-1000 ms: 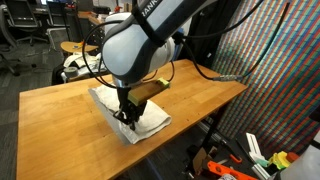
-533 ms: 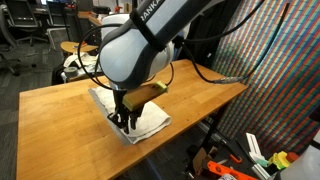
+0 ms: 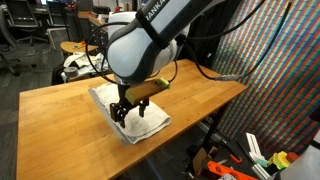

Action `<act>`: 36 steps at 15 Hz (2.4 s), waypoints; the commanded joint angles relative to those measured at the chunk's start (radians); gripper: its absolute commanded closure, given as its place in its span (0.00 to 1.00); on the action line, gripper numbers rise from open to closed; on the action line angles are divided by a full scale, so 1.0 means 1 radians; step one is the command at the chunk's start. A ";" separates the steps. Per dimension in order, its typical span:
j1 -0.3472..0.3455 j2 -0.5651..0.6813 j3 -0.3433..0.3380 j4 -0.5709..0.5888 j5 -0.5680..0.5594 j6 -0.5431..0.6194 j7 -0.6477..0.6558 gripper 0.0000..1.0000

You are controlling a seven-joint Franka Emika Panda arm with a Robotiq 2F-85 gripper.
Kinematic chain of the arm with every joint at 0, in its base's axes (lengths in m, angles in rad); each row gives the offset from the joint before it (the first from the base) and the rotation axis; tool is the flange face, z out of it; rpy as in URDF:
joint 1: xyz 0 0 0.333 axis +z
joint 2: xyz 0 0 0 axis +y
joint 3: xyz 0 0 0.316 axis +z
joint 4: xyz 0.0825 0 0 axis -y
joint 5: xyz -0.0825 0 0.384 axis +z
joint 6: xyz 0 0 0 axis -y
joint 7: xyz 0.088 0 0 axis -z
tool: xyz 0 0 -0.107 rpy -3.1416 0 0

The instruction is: Fold the towel

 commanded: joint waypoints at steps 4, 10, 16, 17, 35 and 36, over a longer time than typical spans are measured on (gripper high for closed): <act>-0.043 -0.057 -0.033 -0.008 -0.016 -0.188 -0.028 0.00; -0.070 -0.034 -0.029 0.004 0.053 -0.256 -0.092 0.00; -0.092 0.012 -0.040 0.033 0.089 -0.273 -0.119 0.00; -0.101 0.020 -0.041 0.040 0.105 -0.285 -0.135 0.00; -0.193 0.102 -0.071 0.044 0.269 -0.253 -0.259 0.00; -0.192 0.102 -0.075 0.045 0.265 -0.252 -0.254 0.00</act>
